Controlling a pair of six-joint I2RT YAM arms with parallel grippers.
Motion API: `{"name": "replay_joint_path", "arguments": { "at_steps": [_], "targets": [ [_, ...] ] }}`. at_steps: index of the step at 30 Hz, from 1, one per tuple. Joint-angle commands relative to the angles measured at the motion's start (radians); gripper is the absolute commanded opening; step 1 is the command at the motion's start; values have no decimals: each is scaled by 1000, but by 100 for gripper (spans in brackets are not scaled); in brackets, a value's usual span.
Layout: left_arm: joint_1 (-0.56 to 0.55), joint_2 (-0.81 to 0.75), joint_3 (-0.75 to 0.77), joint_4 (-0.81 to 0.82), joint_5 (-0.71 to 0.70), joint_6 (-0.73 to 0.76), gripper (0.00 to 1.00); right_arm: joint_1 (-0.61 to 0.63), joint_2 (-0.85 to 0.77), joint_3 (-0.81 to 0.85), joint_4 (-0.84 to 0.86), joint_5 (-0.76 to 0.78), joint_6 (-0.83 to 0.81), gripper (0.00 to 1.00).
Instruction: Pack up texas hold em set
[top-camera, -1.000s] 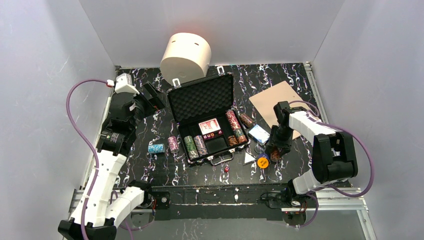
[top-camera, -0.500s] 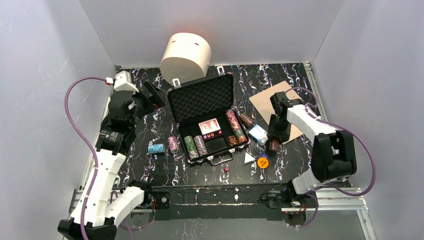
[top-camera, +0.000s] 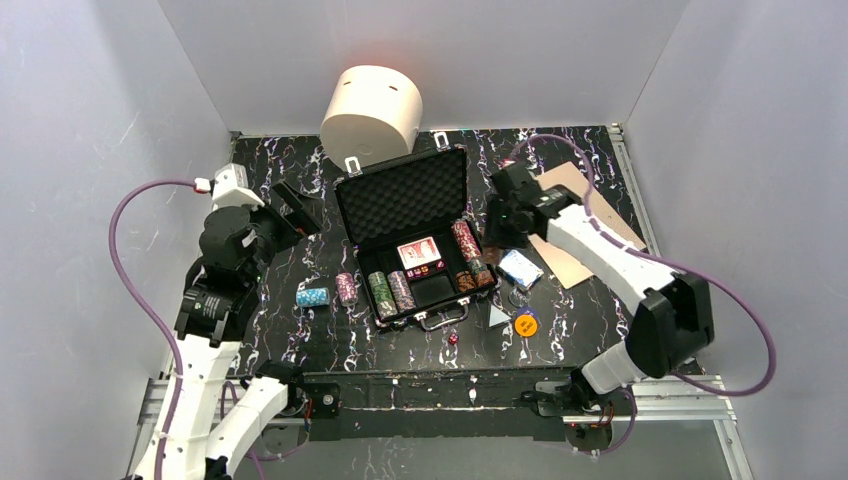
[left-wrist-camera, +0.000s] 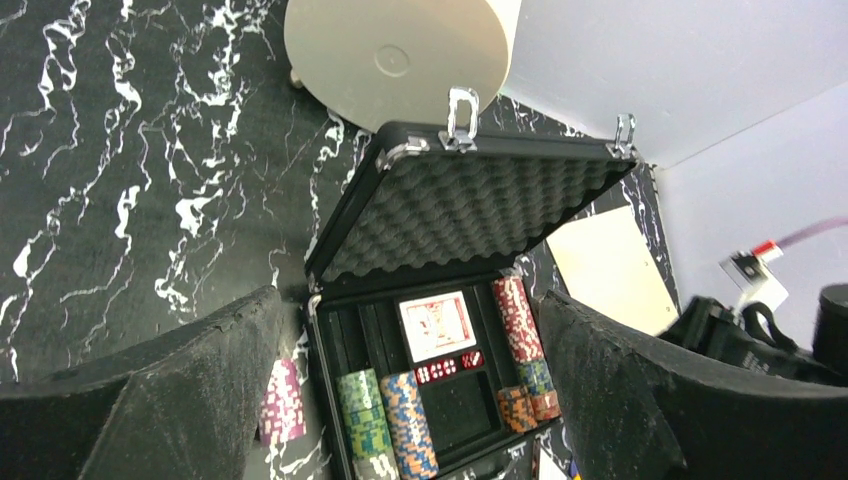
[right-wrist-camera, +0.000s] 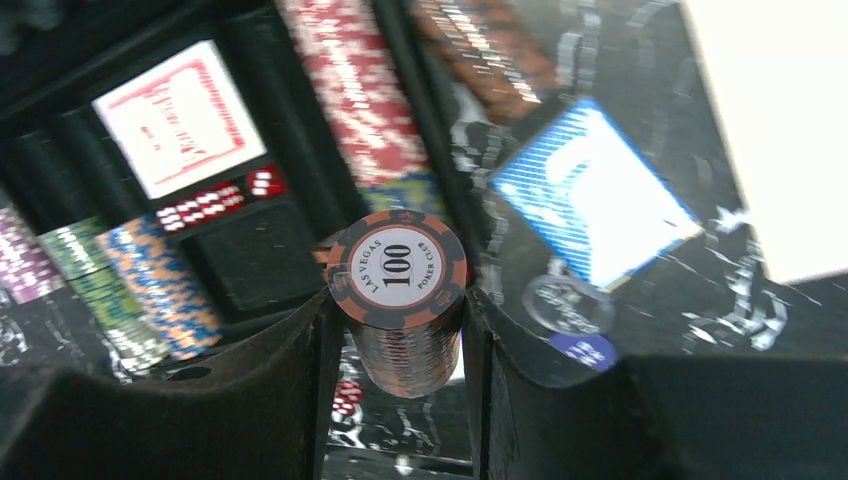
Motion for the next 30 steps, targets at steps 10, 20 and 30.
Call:
{"name": "replay_joint_path", "arguments": {
  "at_steps": [10, 20, 30],
  "targets": [
    [-5, 72, -12, -98, -117, 19, 98, 209, 249, 266, 246, 40, -89, 39],
    [-4, 108, -22, -39, -126, 34, 98, 208, 382, 365, 198, 165, -293, 39],
    [-5, 127, -85, 38, -87, 4, 98, 208, 454, 405, 147, 130, -352, 42]
  ]
}}
